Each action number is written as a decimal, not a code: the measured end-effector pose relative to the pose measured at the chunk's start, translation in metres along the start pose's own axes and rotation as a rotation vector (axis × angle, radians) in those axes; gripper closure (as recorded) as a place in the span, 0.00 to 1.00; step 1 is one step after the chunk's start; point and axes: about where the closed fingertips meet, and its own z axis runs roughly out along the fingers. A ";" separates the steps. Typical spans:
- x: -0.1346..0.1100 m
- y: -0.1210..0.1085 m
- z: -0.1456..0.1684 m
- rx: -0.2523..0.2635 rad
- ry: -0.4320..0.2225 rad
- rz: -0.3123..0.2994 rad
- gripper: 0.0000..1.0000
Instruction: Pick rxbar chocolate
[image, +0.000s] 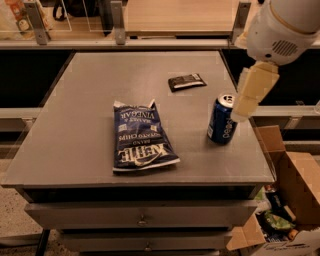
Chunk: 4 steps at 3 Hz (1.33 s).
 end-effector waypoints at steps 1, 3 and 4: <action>-0.017 -0.032 0.021 0.008 0.002 0.005 0.00; -0.040 -0.097 0.067 0.027 0.010 0.047 0.00; -0.046 -0.126 0.092 0.040 -0.006 0.069 0.00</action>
Offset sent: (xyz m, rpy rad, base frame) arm 0.1299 0.0332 -0.0248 0.0073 0.0048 -0.0651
